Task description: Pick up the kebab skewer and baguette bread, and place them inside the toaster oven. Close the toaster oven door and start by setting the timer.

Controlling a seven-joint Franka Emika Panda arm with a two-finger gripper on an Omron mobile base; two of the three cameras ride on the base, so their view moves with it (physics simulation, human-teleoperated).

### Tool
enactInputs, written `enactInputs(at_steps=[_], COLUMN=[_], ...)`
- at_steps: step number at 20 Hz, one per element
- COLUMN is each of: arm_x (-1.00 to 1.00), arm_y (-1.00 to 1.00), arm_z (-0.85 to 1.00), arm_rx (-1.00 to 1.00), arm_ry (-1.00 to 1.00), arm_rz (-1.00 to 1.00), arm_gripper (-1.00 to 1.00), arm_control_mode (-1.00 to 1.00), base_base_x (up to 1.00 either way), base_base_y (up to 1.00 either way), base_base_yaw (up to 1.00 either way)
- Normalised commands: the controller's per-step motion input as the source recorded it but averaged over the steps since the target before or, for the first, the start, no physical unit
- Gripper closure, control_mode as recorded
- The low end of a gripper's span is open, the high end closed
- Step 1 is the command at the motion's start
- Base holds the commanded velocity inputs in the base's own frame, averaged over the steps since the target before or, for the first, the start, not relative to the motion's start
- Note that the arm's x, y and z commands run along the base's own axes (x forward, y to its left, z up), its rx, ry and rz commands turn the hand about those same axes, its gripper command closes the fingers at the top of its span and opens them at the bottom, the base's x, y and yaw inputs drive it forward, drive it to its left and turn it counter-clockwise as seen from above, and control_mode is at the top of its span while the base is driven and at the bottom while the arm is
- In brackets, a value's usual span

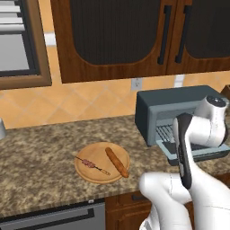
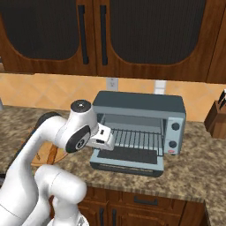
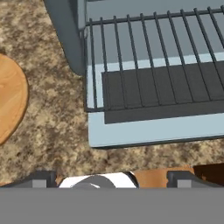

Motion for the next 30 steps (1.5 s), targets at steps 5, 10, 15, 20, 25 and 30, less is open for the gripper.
enactInputs(at_steps=[5, 10, 15, 20, 25, 30], arm_x=[-0.28, 0.00, 0.00, 0.01, 0.17, 0.29], arm_y=[0.99, 0.88, 0.76, 0.58, 0.19, 0.09], arm_z=[0.09, 0.03, 0.00, -0.04, -0.08, -0.48], arm_rx=[0.00, 0.00, 0.00, 0.00, 0.00, 0.00], arm_ry=[0.08, 0.07, 0.09, 0.07, 0.02, 0.00], arm_rz=[0.05, 0.06, 0.06, 0.06, 0.01, 0.00], arm_gripper=[-1.00, -1.00, -1.00, -1.00, -1.00, -1.00], arm_control_mode=[-1.00, -1.00, -1.00, -1.00, -1.00, -1.00], base_base_x=[0.00, 0.00, 0.00, 0.00, 0.00, 0.00], base_base_y=[0.00, 0.00, 0.00, 0.00, 0.00, 0.00], base_base_yaw=[0.00, 0.00, 0.00, 0.00, 0.00, 0.00])
